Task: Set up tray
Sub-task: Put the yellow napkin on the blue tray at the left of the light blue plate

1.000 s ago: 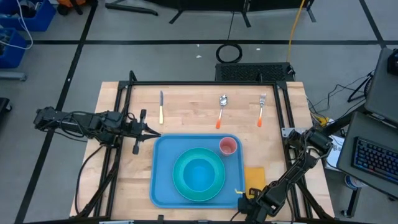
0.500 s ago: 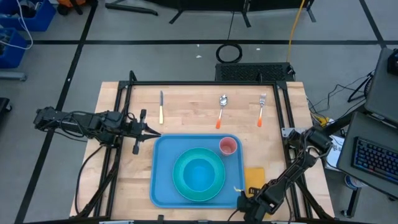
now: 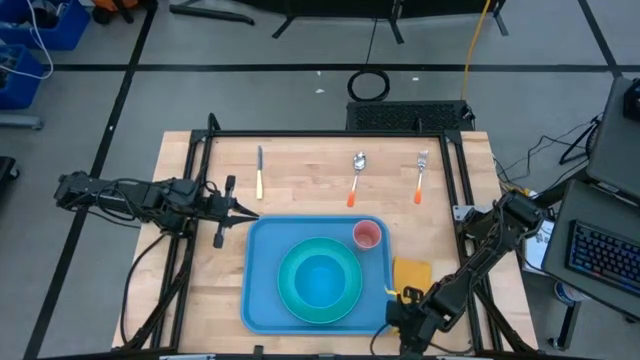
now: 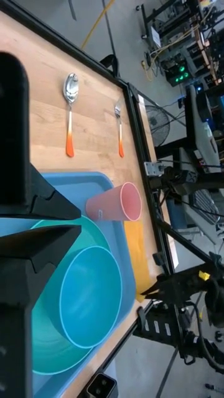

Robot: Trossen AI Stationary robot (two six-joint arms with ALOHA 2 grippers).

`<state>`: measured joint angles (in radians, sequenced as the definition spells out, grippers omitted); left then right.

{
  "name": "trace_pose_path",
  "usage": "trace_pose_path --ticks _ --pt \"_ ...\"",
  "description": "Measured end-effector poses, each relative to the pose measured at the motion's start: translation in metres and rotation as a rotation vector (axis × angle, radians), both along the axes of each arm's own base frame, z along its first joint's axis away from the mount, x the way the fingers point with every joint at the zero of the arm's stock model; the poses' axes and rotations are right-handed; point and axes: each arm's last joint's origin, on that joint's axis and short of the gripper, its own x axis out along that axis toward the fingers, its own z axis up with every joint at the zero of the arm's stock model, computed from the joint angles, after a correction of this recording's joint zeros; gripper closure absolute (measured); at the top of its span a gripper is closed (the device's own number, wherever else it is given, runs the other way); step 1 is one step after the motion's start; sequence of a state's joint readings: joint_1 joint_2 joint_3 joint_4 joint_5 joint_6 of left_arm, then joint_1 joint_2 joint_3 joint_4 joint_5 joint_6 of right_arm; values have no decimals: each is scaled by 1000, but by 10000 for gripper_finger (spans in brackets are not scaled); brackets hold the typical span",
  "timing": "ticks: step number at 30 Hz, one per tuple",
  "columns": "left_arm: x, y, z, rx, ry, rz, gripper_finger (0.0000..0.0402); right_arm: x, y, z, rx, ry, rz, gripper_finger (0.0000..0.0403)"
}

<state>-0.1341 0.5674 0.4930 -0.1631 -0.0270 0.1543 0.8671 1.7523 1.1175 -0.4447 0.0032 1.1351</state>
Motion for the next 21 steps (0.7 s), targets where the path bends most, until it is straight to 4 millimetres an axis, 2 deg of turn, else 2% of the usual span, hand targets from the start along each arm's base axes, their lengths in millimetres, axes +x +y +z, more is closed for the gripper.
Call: trace_pose_path --ticks 10,21 --pt "0 0 0 0 4 0 371 -3 -2 7 2 -6 5 403" --pt "0 0 -1 -1 7 1 371 -24 -20 44 -74 -182 -115 403"
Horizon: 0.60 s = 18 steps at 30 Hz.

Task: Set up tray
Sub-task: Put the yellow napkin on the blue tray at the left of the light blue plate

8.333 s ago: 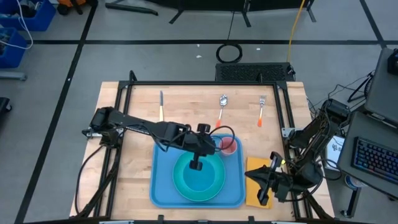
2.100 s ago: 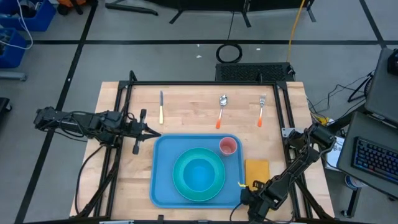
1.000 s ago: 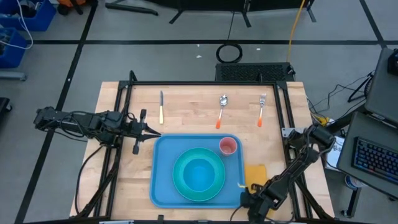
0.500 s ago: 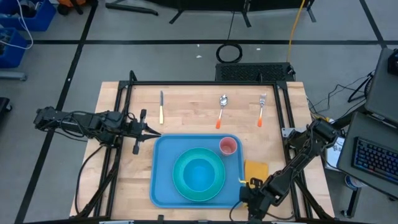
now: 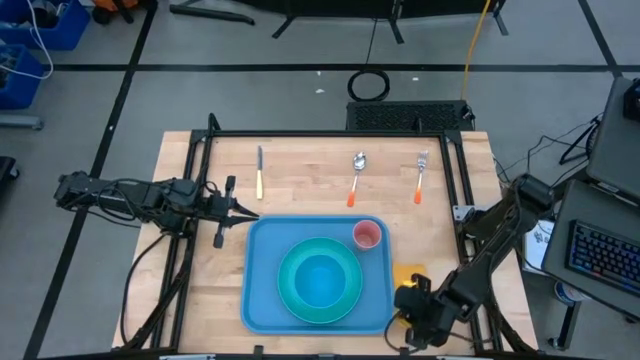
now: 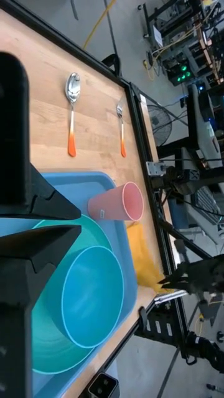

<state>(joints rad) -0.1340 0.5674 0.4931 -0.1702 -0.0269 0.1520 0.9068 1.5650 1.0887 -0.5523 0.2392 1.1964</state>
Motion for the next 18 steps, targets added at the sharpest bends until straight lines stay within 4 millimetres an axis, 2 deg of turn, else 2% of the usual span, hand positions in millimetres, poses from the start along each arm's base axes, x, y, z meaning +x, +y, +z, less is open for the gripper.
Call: trace_pose_path --ticks 3,7,12,18 --pt "0 0 0 0 0 0 371 -6 -4 6 -4 -38 -31 403" --pt "0 0 0 0 0 0 371 -11 -7 6 -13 -59 -88 403" --pt "0 0 0 0 -1 0 371 -6 -2 6 33 -166 -78 403" --pt "0 0 0 -3 -1 0 371 -6 -2 4 38 -142 -66 403"
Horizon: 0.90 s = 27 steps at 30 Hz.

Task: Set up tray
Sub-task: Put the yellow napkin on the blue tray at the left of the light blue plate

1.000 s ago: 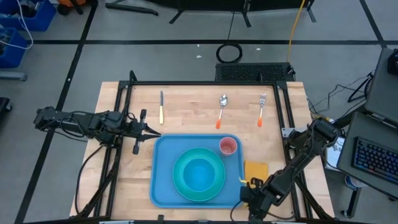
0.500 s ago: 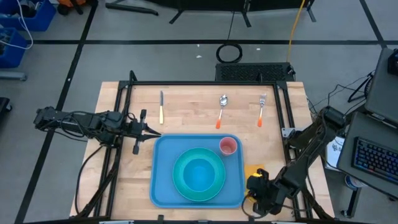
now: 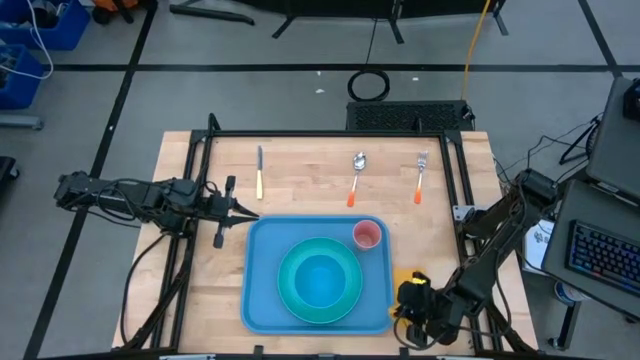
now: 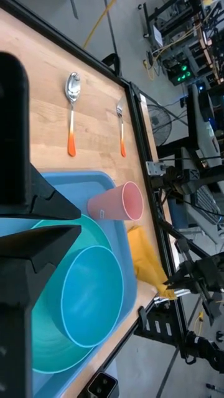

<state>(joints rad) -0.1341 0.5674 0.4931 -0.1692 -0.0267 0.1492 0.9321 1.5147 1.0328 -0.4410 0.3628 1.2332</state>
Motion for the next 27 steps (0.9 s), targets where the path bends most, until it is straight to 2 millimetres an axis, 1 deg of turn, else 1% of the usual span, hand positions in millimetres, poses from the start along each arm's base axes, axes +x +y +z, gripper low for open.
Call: trace_pose_path --ticks 3,5,8,10,14,18,23,27 --pt "0 0 0 2 0 0 371 4 5 2 26 -49 39 403" --pt "0 0 0 2 -1 0 371 8 4 4 35 -72 35 403" --pt "0 0 0 2 -1 0 371 11 2 3 40 -48 45 403" --pt "0 0 0 1 -1 0 371 12 2 -1 71 -10 52 403" --pt "0 0 0 0 -1 1 371 8 -1 -15 100 64 30 403" --pt "0 0 0 0 1 0 371 7 -1 -27 182 37 38 401" --pt "0 0 0 3 2 0 371 8 -1 -34 301 -32 16 382" --pt "0 0 -1 2 5 0 371 7 -3 -38 350 -23 -56 350"
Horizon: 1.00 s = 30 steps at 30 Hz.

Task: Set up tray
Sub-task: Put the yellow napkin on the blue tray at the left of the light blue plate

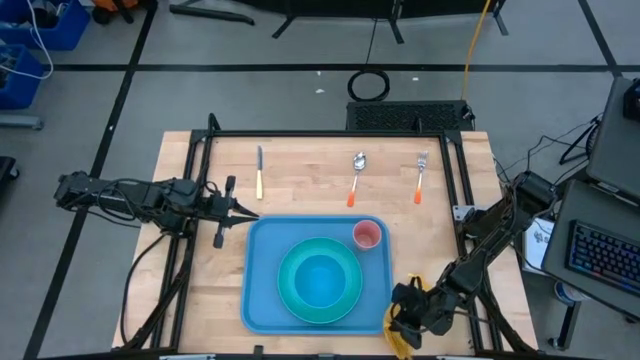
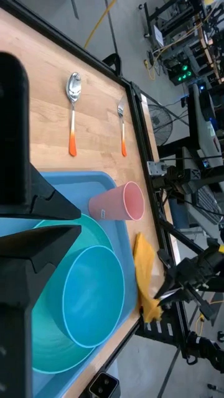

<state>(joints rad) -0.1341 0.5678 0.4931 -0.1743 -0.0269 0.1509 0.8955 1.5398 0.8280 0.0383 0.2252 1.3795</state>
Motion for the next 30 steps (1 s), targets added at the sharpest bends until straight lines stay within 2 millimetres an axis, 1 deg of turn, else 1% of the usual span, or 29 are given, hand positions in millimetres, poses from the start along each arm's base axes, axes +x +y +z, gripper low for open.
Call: trace_pose_path --ticks 3,9,13,17,21,25,30 --pt "0 0 0 0 5 1 371 0 -2 -2 10 5 -55 315" --pt "0 0 -1 -1 10 0 371 0 -5 -5 25 19 -113 233" --pt "0 0 -1 -1 9 1 371 -1 -6 -6 12 30 -125 197" --pt "0 0 -1 -1 9 1 371 -1 -10 -9 -15 59 -138 187" --pt "0 0 -1 -1 9 1 371 -3 -16 -9 -57 87 -141 193" --pt "0 0 -1 0 9 1 371 -9 -23 -9 -83 181 -141 202" --pt "0 0 -1 2 9 1 371 -22 -37 -7 -140 298 -224 209"
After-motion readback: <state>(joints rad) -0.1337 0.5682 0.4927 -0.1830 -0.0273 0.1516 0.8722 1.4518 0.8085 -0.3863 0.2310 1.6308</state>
